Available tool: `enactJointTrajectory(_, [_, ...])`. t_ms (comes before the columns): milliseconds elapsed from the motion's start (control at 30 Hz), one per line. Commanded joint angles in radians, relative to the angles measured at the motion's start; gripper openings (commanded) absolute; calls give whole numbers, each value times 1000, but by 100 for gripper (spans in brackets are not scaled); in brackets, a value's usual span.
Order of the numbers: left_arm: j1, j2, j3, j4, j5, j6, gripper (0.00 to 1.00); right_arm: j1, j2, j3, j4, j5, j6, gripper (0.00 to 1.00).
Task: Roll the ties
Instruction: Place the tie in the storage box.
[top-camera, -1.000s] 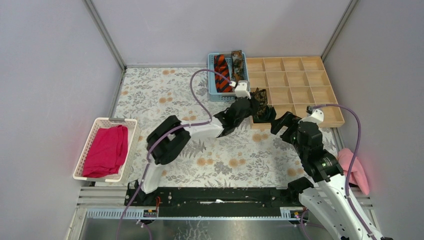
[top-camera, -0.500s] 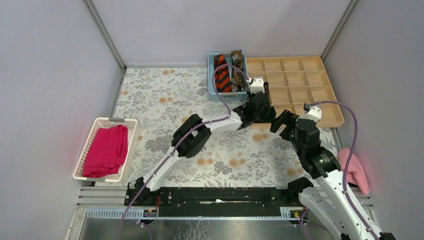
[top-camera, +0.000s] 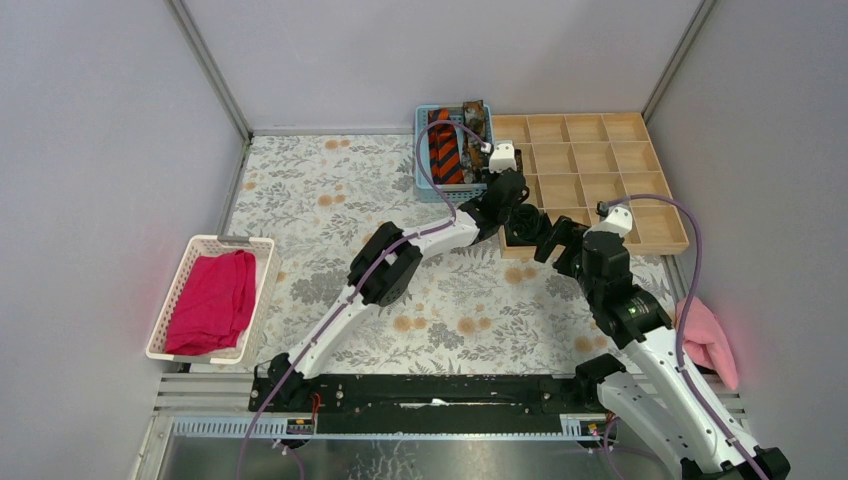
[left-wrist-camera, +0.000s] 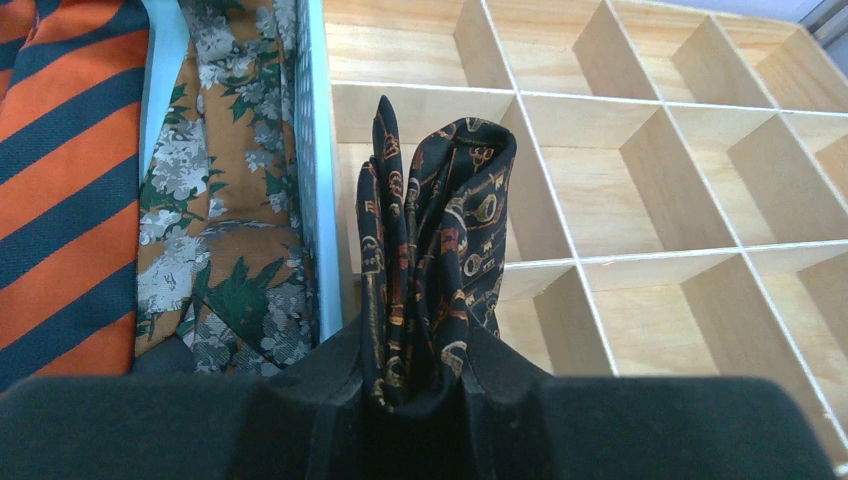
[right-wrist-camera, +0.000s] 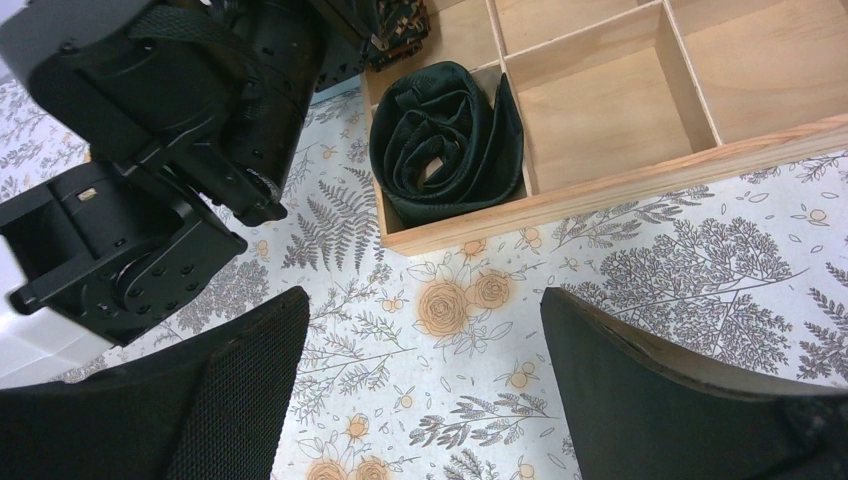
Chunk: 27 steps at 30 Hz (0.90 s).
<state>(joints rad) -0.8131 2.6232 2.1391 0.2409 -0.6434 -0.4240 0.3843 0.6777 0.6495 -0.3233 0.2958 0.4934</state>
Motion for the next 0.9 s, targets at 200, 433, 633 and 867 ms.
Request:
enactJointTrajectory(200, [20,46,62,-24,46,-26,0,4,39,-16,107,-19,-18,94])
enactJointTrajectory(433, [34,89,138,-83,126,-112,0,4,52,-21,136,-34,-22,94])
enactJointTrajectory(633, [41,145,251,-174,131,-149,2,3,66,-3,128,-40,-27,94])
enactJointTrajectory(867, [43,111,199,-225,170,-202,20,3,73,18,125,-25,-39,95])
